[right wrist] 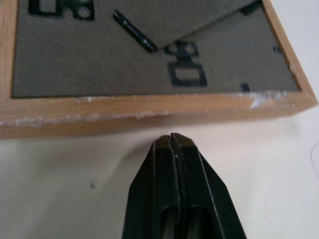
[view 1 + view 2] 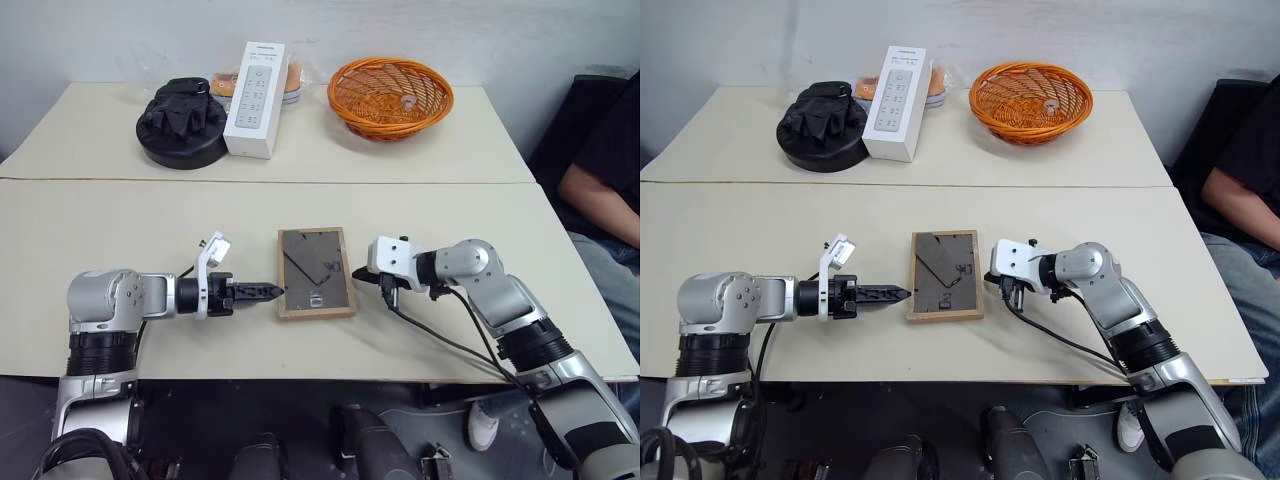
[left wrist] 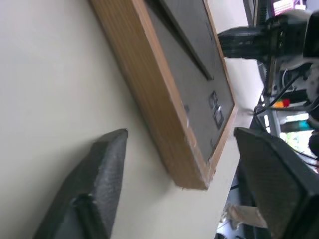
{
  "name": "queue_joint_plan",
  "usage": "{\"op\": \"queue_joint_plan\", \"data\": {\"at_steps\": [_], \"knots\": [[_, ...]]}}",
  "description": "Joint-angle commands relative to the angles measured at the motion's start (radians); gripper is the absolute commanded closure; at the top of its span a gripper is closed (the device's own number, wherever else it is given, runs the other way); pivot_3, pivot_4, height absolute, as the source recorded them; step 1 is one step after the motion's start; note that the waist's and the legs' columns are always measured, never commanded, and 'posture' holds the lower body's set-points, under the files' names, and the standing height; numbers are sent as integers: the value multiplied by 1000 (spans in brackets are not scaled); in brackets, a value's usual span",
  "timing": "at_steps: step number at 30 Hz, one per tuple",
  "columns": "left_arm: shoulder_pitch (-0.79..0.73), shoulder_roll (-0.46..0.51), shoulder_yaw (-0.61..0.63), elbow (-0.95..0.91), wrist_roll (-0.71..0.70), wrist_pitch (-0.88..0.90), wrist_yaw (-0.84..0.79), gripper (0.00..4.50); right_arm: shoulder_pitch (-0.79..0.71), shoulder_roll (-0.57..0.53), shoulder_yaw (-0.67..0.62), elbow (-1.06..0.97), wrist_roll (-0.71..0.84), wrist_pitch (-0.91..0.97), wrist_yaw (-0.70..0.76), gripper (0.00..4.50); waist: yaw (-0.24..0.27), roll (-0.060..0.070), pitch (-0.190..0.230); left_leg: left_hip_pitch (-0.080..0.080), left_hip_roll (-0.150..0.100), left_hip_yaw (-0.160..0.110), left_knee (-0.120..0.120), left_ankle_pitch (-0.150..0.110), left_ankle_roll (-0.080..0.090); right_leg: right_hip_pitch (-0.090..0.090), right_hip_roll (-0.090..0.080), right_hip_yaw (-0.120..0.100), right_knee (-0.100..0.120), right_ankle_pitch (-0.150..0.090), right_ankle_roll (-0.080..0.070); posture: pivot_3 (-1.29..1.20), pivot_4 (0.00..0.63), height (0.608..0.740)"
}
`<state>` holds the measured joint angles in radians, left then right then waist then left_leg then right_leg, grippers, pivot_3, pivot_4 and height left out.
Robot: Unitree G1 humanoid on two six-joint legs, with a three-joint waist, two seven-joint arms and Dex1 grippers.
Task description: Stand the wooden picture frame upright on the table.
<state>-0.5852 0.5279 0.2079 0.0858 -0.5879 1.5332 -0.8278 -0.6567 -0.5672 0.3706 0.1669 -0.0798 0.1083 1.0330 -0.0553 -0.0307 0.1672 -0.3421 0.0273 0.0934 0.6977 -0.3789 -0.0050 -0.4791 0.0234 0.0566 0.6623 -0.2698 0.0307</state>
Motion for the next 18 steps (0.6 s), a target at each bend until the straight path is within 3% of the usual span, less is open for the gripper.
{"op": "queue_joint_plan", "data": {"at_steps": [1, 4, 9, 14, 18], "knots": [[4, -35, -41, -10, -13, 26, 49, 28, 7, 13, 7, -33, -18, -23, -9, 4500, 0, 0, 0, 1, 0, 0, 0, 0, 0, 1, 0, 0, 0, 0, 0, 0, 150, 740], [-28, -155, 9, 22, -9, 43, 128, 28, 11, 30, 14, -34, -31, -21, -26, 4500, 9, 2, -2, 5, 0, 0, 0, 0, 0, 4, -1, 0, -1, 0, 0, 0, 150, 740], [-44, -263, 87, -9, -51, 79, 197, 28, 27, 35, 6, -47, -39, -11, -34, 4500, 19, 2, -2, 7, -1, 0, 0, 0, 0, 8, -1, 0, -2, 0, 0, 0, 150, 740], [-44, -262, 116, -17, -91, 81, 237, 1174, 40, 24, 5, -50, -48, -16, -35, 4500, 18, 2, -2, 7, 0, -1, 0, 0, 0, 7, -1, 0, -2, 0, 0, 0, 150, 740], [-45, -222, 115, -8, -102, 81, 252, 1174, 36, 8, 2, -45, -50, -31, -23, 4500, 11, 2, -2, 7, 0, -1, 0, 0, -1, 7, -1, 0, -2, 0, 0, 0, 150, 740]]}}
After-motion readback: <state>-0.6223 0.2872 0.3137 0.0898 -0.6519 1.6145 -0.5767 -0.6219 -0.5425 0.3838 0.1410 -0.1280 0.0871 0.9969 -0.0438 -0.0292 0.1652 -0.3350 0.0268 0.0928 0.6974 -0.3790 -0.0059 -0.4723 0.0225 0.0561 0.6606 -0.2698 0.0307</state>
